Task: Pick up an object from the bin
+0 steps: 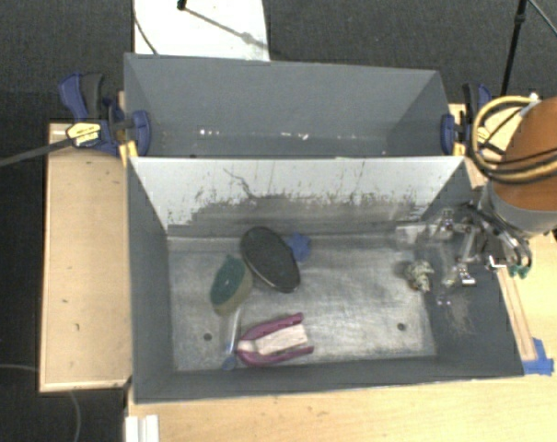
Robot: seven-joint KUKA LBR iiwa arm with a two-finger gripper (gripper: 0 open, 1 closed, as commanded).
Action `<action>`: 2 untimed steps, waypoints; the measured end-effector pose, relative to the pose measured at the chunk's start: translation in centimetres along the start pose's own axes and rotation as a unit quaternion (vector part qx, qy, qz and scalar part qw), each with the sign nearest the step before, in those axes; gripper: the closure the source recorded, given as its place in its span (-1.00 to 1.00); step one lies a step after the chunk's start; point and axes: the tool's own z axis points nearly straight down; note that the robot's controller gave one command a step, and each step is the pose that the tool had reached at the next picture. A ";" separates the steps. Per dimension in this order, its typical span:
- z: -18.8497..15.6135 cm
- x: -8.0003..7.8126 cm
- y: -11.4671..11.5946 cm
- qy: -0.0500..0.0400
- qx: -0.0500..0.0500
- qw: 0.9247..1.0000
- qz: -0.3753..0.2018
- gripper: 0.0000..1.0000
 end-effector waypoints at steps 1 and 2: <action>5.8 -1.4 -1.8 -0.001 0.000 0.999 0.033 -1.00; 5.5 0.3 -1.6 -0.001 0.000 0.995 0.101 -1.00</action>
Offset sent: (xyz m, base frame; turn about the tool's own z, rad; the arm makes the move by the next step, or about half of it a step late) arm 0.0143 -0.0178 -0.0555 0.0669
